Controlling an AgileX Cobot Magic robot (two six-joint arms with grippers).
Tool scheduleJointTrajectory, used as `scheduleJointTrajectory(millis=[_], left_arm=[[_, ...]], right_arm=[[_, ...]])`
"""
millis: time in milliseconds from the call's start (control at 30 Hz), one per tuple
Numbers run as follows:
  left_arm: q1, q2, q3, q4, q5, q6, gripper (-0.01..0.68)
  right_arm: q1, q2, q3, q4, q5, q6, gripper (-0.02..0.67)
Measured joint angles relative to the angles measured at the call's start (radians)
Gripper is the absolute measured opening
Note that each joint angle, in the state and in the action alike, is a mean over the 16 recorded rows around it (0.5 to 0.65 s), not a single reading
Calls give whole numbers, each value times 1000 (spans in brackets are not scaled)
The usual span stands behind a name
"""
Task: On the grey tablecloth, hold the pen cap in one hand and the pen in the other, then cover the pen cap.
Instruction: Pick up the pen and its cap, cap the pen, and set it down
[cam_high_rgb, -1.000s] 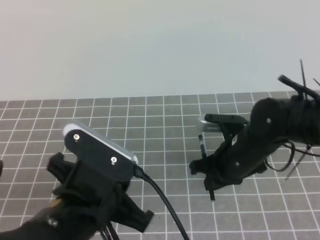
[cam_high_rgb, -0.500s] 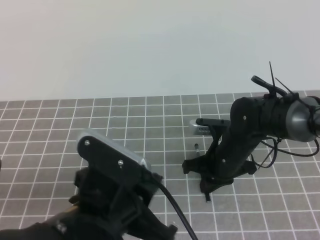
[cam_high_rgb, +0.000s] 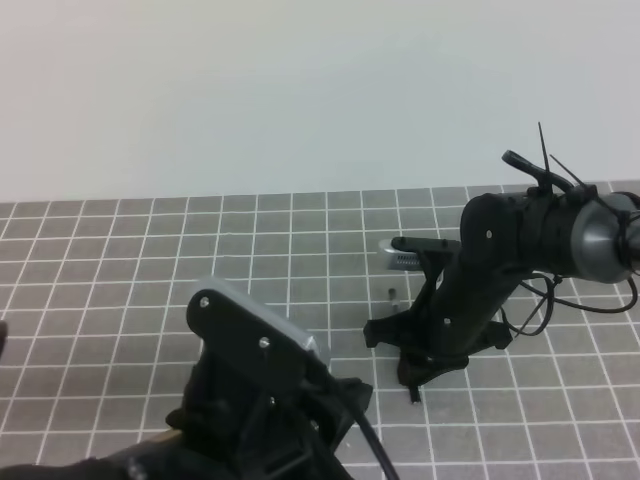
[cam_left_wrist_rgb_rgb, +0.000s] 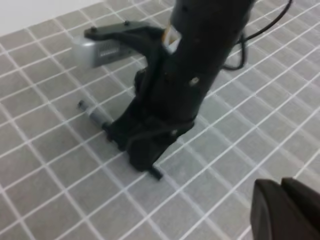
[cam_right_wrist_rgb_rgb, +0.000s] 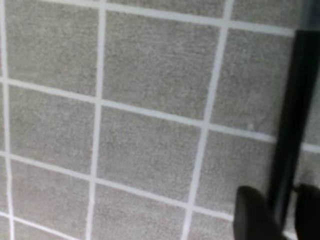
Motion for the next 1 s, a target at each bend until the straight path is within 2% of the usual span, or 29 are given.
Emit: scheduleJointTrajectory(millis=[167, 300, 700, 1000], left_arm=[[0, -54, 0, 0, -34, -9, -1], [0, -111, 0, -1, -104, 6, -1], [2, -294, 0, -7, -411, 133, -1], [2, -445, 0, -11, -507, 239, -1]], right_arm=[[0, -4, 0, -3, 6, 0, 271], [0, -14, -1, -9, 10, 0, 301], [0, -80, -5, -43, 16, 0, 305], [0, -138, -13, -51, 50, 0, 303]])
